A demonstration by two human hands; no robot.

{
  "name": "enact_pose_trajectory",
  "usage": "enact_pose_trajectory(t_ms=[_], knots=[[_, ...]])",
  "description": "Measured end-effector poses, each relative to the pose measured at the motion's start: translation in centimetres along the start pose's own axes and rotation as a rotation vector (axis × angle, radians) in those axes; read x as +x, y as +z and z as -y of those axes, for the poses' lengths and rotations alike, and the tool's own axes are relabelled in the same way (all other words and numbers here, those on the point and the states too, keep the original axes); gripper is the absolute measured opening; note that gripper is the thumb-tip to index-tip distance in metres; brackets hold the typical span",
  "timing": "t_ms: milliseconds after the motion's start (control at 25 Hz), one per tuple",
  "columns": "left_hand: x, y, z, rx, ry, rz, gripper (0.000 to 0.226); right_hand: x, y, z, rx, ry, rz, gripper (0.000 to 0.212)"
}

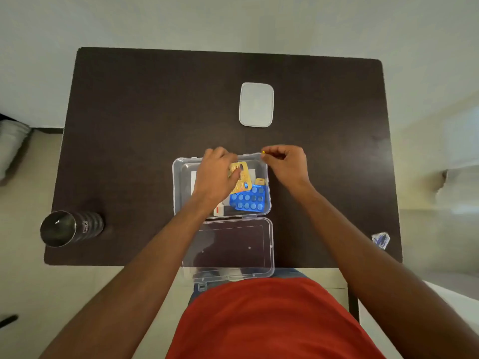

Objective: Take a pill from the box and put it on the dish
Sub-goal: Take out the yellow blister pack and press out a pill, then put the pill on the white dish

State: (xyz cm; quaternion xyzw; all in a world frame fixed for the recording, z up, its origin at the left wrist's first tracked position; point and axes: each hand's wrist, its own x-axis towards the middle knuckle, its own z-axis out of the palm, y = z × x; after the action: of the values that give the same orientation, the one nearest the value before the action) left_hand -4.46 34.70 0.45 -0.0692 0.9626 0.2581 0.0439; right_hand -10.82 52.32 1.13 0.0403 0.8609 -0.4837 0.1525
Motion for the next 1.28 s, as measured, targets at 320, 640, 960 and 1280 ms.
enact_pose_trajectory(t_ms=[320, 640, 960, 1280], knots=[[7.4, 0.6, -1.8, -0.120, -0.128, -0.120, 0.036, 12.9, 0.4, 0.4, -0.234, -0.235, -0.005, 0.023], [14.7, 4.2, -1.2, 0.034, -0.167, 0.114, 0.074, 19.9, 1.9, 0.2, -0.459, -0.420, 0.178, 0.026], [14.7, 5.1, -0.8, -0.005, -0.177, 0.086, 0.073, 19.7, 2.3, -0.8, -0.353, -0.397, 0.163, 0.027], [14.9, 5.1, -0.9, -0.001, -0.182, 0.092, 0.075, 19.9, 2.4, -0.7, -0.309, -0.317, 0.140, 0.028]])
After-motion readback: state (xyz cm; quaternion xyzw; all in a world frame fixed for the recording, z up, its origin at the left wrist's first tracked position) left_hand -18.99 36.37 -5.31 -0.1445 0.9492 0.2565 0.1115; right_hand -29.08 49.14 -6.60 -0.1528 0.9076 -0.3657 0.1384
